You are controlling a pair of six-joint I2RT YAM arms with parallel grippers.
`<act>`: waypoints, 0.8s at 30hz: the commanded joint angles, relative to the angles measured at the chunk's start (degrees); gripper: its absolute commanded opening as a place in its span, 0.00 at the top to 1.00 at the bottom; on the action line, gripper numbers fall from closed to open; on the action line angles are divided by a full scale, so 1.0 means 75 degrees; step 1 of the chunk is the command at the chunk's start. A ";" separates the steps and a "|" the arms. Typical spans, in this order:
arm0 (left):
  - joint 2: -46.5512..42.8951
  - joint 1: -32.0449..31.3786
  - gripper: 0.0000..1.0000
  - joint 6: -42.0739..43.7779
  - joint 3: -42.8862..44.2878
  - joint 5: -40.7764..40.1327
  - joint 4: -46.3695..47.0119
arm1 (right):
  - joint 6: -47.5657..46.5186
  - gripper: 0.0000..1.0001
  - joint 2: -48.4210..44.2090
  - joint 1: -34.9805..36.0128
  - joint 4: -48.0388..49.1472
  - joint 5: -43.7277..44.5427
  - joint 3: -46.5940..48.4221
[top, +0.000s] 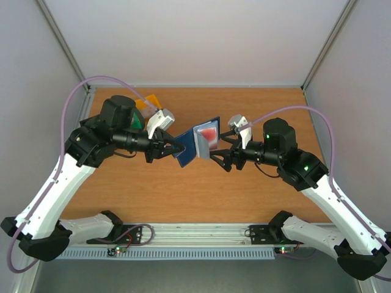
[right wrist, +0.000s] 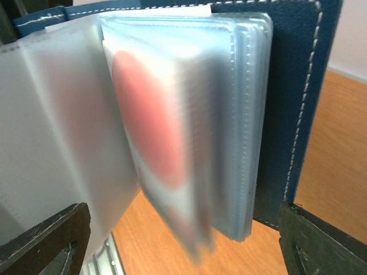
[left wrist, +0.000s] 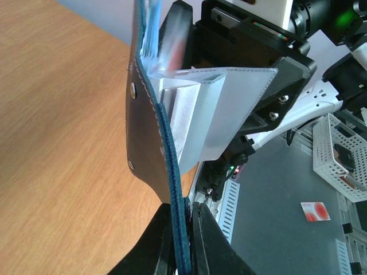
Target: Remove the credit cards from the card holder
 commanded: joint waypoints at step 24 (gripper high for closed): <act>-0.0569 -0.0050 1.00 0.4254 -0.0372 0.2138 -0.1263 | -0.1990 0.03 0.0108 0.0008 -0.1477 -0.1219 0.1202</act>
